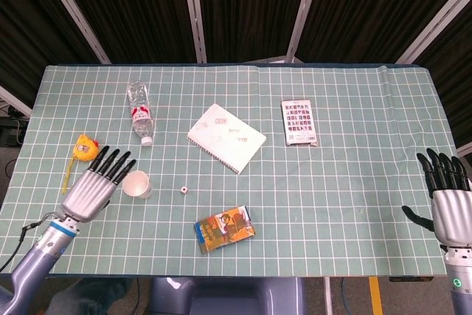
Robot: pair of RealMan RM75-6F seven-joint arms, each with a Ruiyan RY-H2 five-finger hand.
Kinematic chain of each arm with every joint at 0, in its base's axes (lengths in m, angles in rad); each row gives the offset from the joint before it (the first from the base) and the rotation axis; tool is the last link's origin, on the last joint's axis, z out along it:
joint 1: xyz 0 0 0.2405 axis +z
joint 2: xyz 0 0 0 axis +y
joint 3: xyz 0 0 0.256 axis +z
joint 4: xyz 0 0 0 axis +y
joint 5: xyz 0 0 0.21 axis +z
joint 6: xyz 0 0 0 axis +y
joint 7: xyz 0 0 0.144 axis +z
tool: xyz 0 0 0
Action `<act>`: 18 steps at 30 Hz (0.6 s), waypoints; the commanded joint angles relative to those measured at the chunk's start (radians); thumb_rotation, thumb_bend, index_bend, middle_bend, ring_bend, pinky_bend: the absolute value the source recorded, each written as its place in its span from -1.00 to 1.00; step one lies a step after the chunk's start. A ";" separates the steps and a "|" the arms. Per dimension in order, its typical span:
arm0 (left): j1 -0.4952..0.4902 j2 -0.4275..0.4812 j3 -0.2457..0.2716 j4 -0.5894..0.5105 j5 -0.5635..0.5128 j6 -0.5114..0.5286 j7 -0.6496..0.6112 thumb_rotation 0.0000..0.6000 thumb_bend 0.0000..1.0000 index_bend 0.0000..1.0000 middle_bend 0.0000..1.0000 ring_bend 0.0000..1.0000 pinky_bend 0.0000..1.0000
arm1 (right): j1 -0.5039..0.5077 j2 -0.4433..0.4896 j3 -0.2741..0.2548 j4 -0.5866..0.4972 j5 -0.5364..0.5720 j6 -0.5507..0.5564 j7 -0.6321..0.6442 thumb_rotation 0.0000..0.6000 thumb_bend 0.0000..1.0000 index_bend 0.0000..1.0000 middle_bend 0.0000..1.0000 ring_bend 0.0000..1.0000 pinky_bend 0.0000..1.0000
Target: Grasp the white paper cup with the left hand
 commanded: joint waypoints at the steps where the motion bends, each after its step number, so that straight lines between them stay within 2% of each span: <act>1: -0.098 -0.079 -0.010 -0.010 -0.057 -0.159 0.261 1.00 -1.00 -1.00 -1.00 -1.00 -1.00 | 0.001 -0.004 0.005 0.007 0.015 -0.012 -0.001 1.00 -1.00 -1.00 -1.00 -1.00 -1.00; 6: -0.125 -0.157 -0.005 0.072 -0.071 -0.176 0.361 1.00 -1.00 -1.00 -1.00 -1.00 -0.99 | -0.004 -0.005 0.009 0.010 0.023 -0.010 -0.007 1.00 -1.00 -1.00 -1.00 -1.00 -1.00; 13: -0.152 -0.217 0.018 0.131 -0.089 -0.200 0.394 1.00 -1.00 -0.99 -1.00 -1.00 -0.87 | -0.010 0.003 0.013 0.009 0.036 -0.016 0.004 1.00 -1.00 -1.00 -1.00 -1.00 -1.00; 15: -0.155 -0.226 0.020 0.140 -0.090 -0.196 0.396 1.00 -1.00 -0.92 -0.98 -0.98 -0.81 | -0.010 0.004 0.013 0.010 0.035 -0.017 0.008 1.00 -1.00 -1.00 -1.00 -1.00 -1.00; 18: -0.160 -0.238 0.024 0.158 -0.090 -0.189 0.387 1.00 -1.00 -0.54 -0.70 -0.77 -0.61 | -0.010 0.006 0.015 0.012 0.034 -0.018 0.014 1.00 -1.00 -1.00 -1.00 -1.00 -1.00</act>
